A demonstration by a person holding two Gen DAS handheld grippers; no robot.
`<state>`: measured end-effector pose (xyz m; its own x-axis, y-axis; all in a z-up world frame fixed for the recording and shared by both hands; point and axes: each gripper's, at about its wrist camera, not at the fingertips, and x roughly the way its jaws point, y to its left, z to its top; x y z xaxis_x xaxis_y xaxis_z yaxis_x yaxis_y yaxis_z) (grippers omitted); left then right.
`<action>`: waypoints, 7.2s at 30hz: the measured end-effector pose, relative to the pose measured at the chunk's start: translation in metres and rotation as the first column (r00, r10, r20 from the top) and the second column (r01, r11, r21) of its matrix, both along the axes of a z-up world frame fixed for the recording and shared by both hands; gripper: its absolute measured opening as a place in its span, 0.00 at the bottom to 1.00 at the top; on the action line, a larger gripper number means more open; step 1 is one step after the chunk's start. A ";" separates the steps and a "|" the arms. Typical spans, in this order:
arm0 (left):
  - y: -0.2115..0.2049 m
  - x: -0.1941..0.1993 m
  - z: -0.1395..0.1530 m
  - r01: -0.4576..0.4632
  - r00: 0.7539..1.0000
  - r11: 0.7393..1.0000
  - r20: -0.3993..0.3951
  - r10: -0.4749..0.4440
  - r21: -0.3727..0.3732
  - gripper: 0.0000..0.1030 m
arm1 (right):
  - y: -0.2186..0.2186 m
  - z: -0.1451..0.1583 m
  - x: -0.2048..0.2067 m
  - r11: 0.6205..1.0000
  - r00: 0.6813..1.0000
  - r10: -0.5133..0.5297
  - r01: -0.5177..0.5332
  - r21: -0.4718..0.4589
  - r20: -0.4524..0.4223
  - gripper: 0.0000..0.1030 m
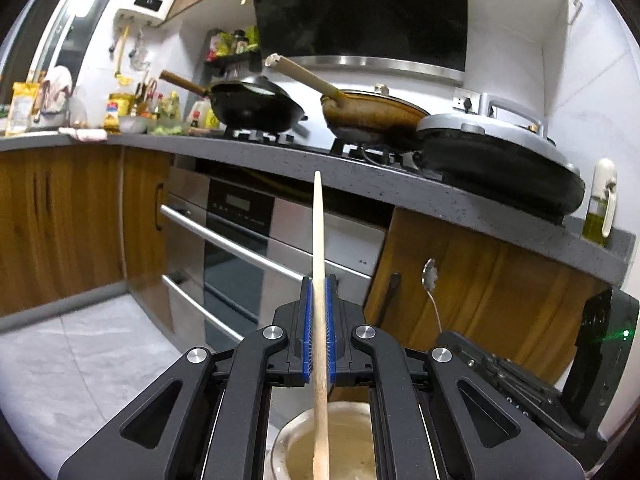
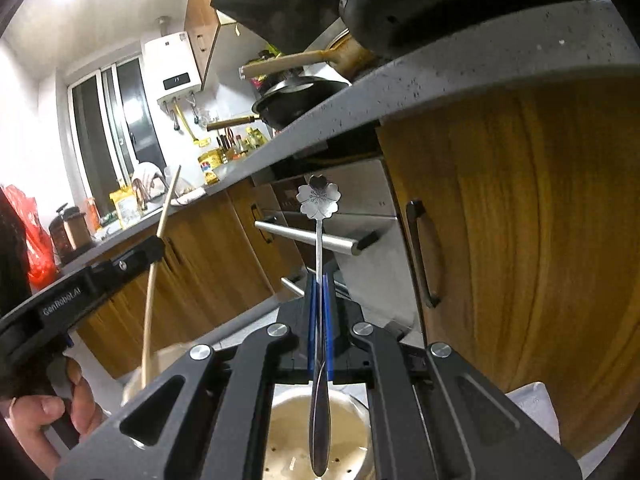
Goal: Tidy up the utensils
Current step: 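Insert chopstick into tall cup with left tool while right tool inserts spoon into short cup, then withdraw both open tools from the holder back toward the utensils, then grasp another chopstick with the left tool while the right tool grasps a yellow plastic spoon, then insert chopstick into tall cup with left tool while right tool inserts yellow spoon into short cup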
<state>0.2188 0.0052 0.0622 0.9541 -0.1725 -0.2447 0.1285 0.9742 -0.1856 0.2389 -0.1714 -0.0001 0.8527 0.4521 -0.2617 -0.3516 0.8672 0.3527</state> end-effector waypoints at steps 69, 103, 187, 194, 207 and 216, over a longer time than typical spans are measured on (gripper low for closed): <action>0.011 -0.150 -0.008 -0.085 0.990 0.982 -0.094 0.103 0.170 0.95 | -0.050 0.010 -0.162 0.968 0.994 -0.106 0.108 -0.226 0.022 0.95; 0.010 -0.194 -0.085 -0.021 0.916 0.956 -0.378 0.136 0.293 0.95 | -0.055 -0.048 -0.206 0.923 0.982 -0.073 0.000 -0.386 -0.177 0.95; 0.015 -0.165 -0.129 0.201 0.808 0.966 -0.585 -0.070 0.162 0.05 | 0.027 -0.102 -0.165 0.835 0.836 0.059 -0.341 -0.432 -0.546 0.11; 0.019 -0.170 -0.119 0.191 0.830 0.969 -0.553 -0.073 0.158 0.05 | 0.015 -0.089 -0.174 0.871 0.860 0.104 -0.321 -0.371 -0.500 0.10; 0.017 -0.170 -0.065 0.192 0.916 0.973 -0.380 -0.131 0.125 0.05 | -0.004 -0.023 -0.176 0.934 0.962 0.141 -0.207 -0.291 -0.232 0.10; 0.007 -0.148 -0.027 0.207 0.952 0.973 -0.248 -0.177 0.100 0.05 | -0.013 0.009 -0.148 0.962 0.994 0.100 -0.108 -0.253 -0.045 0.10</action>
